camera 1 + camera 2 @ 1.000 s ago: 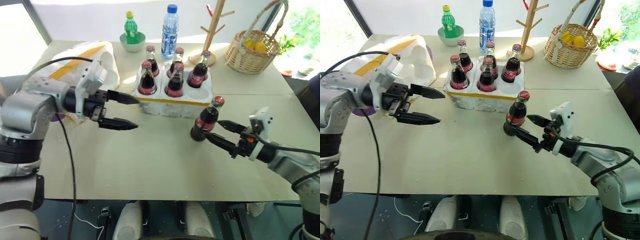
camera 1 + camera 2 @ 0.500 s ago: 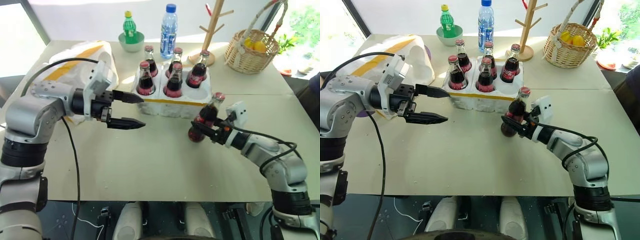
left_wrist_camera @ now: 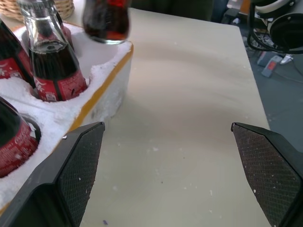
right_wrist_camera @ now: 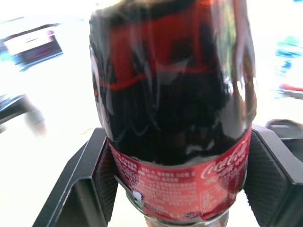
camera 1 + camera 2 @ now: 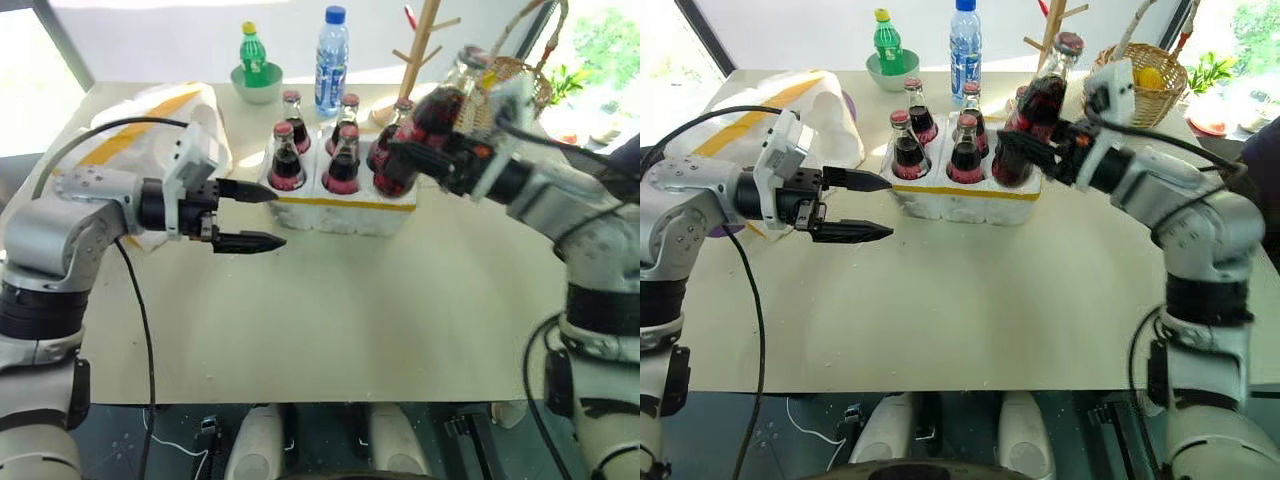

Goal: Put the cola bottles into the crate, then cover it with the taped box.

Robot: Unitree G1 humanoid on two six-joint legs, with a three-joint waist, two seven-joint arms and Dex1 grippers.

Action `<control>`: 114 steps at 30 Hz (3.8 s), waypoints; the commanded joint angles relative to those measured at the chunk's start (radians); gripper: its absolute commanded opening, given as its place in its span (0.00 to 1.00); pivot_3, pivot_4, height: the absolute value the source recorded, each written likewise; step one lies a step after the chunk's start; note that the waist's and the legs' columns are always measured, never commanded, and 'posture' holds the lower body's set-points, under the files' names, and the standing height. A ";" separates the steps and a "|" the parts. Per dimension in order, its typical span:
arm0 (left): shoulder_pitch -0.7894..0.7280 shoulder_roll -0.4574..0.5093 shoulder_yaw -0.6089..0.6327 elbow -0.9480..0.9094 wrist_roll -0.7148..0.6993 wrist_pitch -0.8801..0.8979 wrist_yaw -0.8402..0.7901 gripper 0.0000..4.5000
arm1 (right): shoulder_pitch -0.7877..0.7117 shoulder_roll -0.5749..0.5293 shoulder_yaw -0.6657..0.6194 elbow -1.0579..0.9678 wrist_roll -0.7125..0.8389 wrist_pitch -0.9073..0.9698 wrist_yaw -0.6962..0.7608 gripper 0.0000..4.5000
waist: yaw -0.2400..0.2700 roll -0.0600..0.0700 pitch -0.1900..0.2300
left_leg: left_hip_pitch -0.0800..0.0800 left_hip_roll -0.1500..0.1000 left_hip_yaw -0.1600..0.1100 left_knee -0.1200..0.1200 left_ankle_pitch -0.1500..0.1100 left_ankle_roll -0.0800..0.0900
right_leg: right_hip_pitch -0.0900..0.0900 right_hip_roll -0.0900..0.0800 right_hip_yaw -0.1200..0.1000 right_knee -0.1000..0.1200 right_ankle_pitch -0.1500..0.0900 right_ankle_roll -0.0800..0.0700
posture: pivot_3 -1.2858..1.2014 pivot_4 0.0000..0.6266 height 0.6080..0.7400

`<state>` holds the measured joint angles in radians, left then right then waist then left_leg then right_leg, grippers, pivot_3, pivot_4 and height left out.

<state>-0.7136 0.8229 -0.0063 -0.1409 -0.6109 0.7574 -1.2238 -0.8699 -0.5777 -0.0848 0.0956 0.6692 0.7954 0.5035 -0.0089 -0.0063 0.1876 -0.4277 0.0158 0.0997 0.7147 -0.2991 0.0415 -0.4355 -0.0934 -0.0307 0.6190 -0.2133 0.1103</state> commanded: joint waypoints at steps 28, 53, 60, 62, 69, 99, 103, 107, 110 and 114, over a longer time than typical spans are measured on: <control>0.016 0.045 0.052 0.009 0.015 -0.040 0.057 1.00 | 0.013 0.035 0.067 0.100 -0.293 -0.104 0.090 1.00 | -0.005 0.000 0.000 | 0.001 0.000 0.001 -0.002 0.001 -0.001 | -0.001 -0.001 0.000 0.000 0.000 0.001 | 0.52 0.24 1.00; 0.053 0.687 -0.077 0.654 0.464 -0.136 -0.163 1.00 | -0.129 -0.469 -0.108 -0.123 0.107 0.078 0.876 1.00 | 0.001 0.000 0.001 | 0.001 0.001 0.010 -0.015 0.002 -0.003 | -0.008 -0.002 -0.001 -0.001 -0.002 -0.003 | 0.52 0.24 1.00; -0.300 0.445 -0.268 0.974 0.694 -0.231 -0.196 1.00 | -0.115 -0.449 -0.135 -0.217 0.195 0.145 0.807 1.00 | 0.001 -0.006 -0.001 | 0.001 0.000 0.010 -0.013 0.002 -0.004 | -0.007 -0.003 -0.001 0.000 -0.001 -0.002 | 0.52 0.24 1.00; -0.359 0.394 -0.285 1.048 0.726 -0.254 -0.198 1.00 | -0.095 -0.448 -0.138 -0.229 0.200 0.146 0.791 1.00 | 0.000 -0.006 -0.001 | 0.001 0.000 0.010 -0.013 0.002 -0.004 | -0.007 -0.003 -0.001 0.000 -0.001 -0.002 | 0.52 0.24 1.00; -0.413 0.321 -0.305 1.186 0.804 -0.343 -0.212 0.80 | -0.038 -0.452 -0.152 -0.253 0.203 0.140 0.740 1.00 | -0.005 -0.006 -0.001 | 0.001 0.001 0.010 -0.013 0.002 -0.003 | -0.009 -0.004 -0.001 0.001 -0.002 -0.002 | 0.52 0.24 1.00; -0.526 0.010 -0.192 0.725 0.973 -0.974 0.576 0.06 | 0.144 -0.512 -0.300 -0.309 0.301 0.210 0.612 1.00 | 0.021 -0.008 0.000 | 0.000 0.000 0.009 0.000 0.000 0.001 | -0.007 -0.008 -0.002 0.010 -0.001 -0.002 | 0.52 0.24 1.00; -0.480 -0.047 -0.248 0.621 1.088 -0.961 0.653 0.06 | 0.176 -0.507 -0.330 -0.330 0.330 0.224 0.573 1.00 | 0.019 -0.008 0.000 | 0.000 0.000 0.009 0.001 -0.001 0.001 | -0.008 -0.008 -0.001 0.011 -0.001 -0.002 | 0.52 0.24 1.00; -0.459 -0.087 -0.279 0.583 1.154 -0.964 0.697 0.06 | 0.198 -0.503 -0.348 -0.347 0.351 0.232 0.541 1.00 | 0.020 -0.008 0.000 | 0.000 0.001 0.009 0.001 0.000 0.001 | -0.008 -0.006 -0.001 0.011 -0.001 -0.002 | 0.52 0.24 1.00; -0.459 -0.062 -0.332 0.602 1.261 -1.023 0.759 0.06 | 0.199 -0.498 -0.359 -0.348 0.368 0.236 0.510 1.00 | 0.019 -0.008 0.000 | 0.000 0.001 0.009 0.001 -0.001 0.001 | -0.008 -0.006 -0.001 0.011 -0.001 -0.002 | 0.52 0.24 1.00; -0.419 -0.038 -0.357 0.589 1.312 -1.085 0.794 0.62 | 0.212 -0.497 -0.365 -0.351 0.376 0.230 0.492 1.00 | 0.020 -0.008 0.000 | 0.000 0.001 0.009 0.001 -0.001 0.001 | -0.008 -0.006 -0.001 0.011 -0.001 -0.002 | 0.52 0.24 1.00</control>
<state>-1.1406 0.7671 -0.3709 0.4773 0.6835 -0.3055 -0.4493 -0.6613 -1.0682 -0.4100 -0.2338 1.0268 1.0346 1.0038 0.0114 -0.0141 0.1875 -0.4275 0.0170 0.1083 0.7157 -0.2998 0.0427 -0.4433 -0.0993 -0.0317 0.6298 -0.2147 0.1087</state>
